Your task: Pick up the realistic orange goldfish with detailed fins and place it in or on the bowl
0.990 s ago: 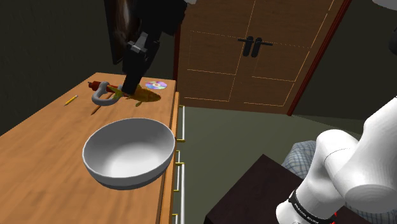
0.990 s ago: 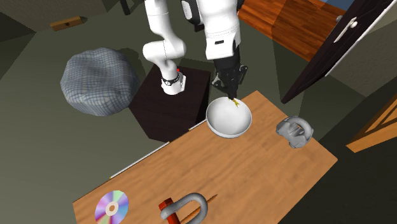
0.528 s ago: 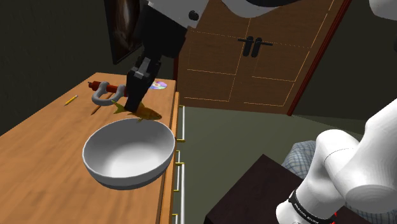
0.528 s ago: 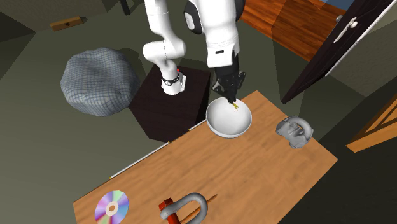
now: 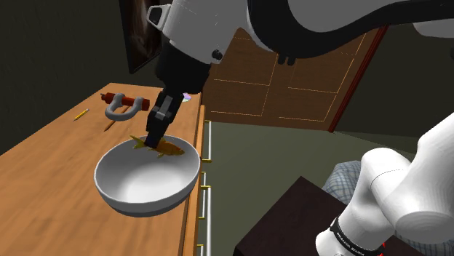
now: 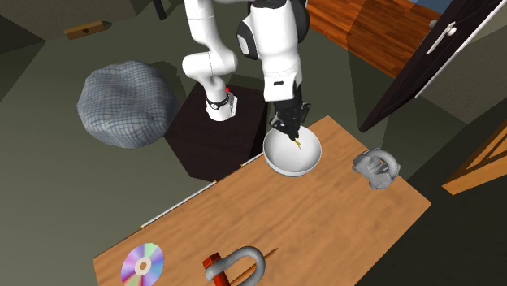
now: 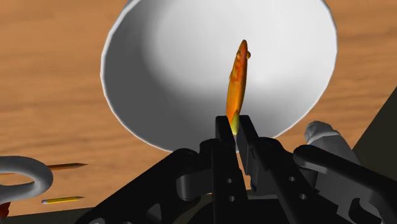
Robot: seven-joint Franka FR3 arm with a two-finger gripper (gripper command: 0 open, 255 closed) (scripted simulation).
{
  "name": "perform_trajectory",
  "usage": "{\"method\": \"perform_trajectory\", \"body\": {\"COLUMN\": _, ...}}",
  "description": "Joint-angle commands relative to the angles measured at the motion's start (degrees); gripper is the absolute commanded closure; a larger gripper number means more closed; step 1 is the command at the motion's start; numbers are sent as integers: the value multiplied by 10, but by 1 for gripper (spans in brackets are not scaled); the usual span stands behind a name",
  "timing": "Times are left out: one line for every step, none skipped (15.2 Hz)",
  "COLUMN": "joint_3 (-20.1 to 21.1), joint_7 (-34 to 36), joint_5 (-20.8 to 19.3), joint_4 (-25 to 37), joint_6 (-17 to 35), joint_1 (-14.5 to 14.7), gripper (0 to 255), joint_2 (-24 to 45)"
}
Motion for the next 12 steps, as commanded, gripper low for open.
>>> {"method": "perform_trajectory", "body": {"joint_3": 0, "joint_7": -3, "joint_5": 2, "joint_4": -16, "joint_6": 16, "joint_1": 1, "gripper": 255, "joint_2": 0}}
{"method": "perform_trajectory", "body": {"joint_3": 1, "joint_7": -4, "joint_5": 3, "joint_4": -22, "joint_6": 22, "joint_1": 1, "gripper": 255, "joint_2": 0}}
{"method": "perform_trajectory", "body": {"joint_3": 1, "joint_7": -4, "joint_5": 3, "joint_4": -22, "joint_6": 22, "joint_1": 1, "gripper": 255, "joint_2": 0}}
{"method": "perform_trajectory", "body": {"joint_3": 1, "joint_7": -4, "joint_5": 3, "joint_4": -22, "joint_6": 22, "joint_1": 1, "gripper": 255, "joint_2": 0}}
{"method": "perform_trajectory", "body": {"joint_3": 1, "joint_7": -4, "joint_5": 3, "joint_4": -22, "joint_6": 22, "joint_1": 1, "gripper": 255, "joint_2": 0}}
{"method": "perform_trajectory", "body": {"joint_3": 1, "joint_7": -4, "joint_5": 3, "joint_4": -22, "joint_6": 22, "joint_1": 1, "gripper": 255, "joint_2": 0}}
{"method": "perform_trajectory", "body": {"joint_3": 1, "joint_7": -4, "joint_5": 3, "joint_4": -22, "joint_6": 22, "joint_1": 1, "gripper": 255, "joint_2": 0}}
{"method": "perform_trajectory", "body": {"joint_3": 1, "joint_7": -4, "joint_5": 3, "joint_4": -22, "joint_6": 22, "joint_1": 1, "gripper": 255, "joint_2": 0}}
{"method": "perform_trajectory", "body": {"joint_3": 1, "joint_7": -4, "joint_5": 3, "joint_4": -22, "joint_6": 22, "joint_1": 1, "gripper": 255, "joint_2": 0}}
{"method": "perform_trajectory", "body": {"joint_3": 1, "joint_7": -4, "joint_5": 3, "joint_4": -22, "joint_6": 22, "joint_1": 1, "gripper": 0, "joint_2": 0}}
{"method": "perform_trajectory", "body": {"joint_3": 1, "joint_7": -4, "joint_5": 3, "joint_4": -22, "joint_6": 22, "joint_1": 1, "gripper": 0, "joint_2": 0}}
{"method": "perform_trajectory", "body": {"joint_3": 1, "joint_7": -4, "joint_5": 3, "joint_4": -22, "joint_6": 22, "joint_1": 1, "gripper": 0, "joint_2": 0}}
